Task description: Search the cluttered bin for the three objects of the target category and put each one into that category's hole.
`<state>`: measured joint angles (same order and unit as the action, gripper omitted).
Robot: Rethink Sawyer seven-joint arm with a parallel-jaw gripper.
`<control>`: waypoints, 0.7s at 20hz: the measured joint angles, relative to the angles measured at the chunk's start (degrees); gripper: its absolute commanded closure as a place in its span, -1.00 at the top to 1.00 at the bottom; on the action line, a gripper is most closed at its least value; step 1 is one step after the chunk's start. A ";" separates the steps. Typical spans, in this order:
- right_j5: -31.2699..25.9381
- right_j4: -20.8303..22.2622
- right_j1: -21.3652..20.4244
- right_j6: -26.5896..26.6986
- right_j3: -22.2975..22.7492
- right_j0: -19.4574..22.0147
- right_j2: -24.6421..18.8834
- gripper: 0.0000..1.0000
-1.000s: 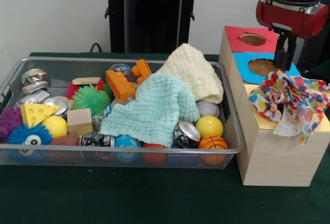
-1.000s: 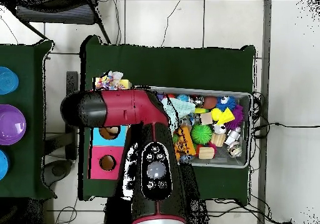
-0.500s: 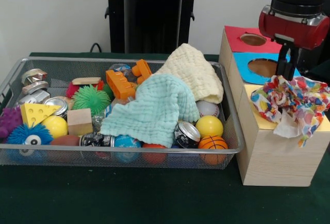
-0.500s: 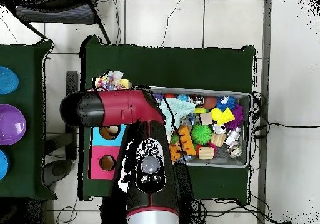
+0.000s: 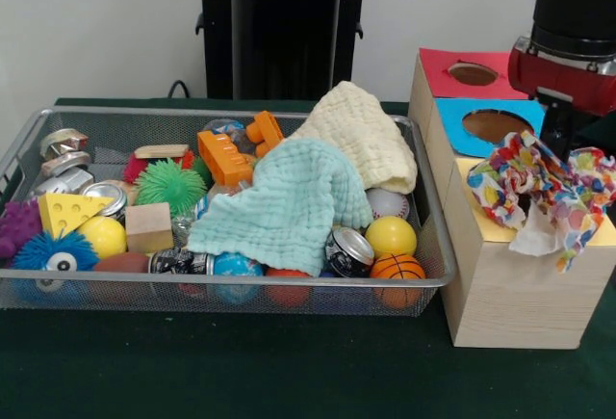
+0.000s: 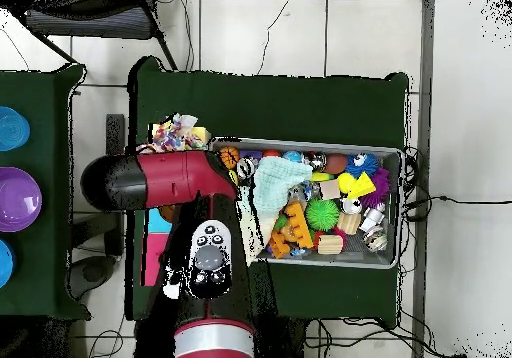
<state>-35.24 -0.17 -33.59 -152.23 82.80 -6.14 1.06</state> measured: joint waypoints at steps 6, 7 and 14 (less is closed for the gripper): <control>1.04 -0.47 1.69 0.00 -0.08 -1.39 0.66 -1.00; 1.18 -0.61 1.76 0.00 -0.22 -1.57 0.84 -1.00; 2.65 -1.48 3.42 0.00 -2.92 -3.02 3.36 -1.00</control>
<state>-32.59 -1.65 -30.17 -152.23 79.88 -9.15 4.41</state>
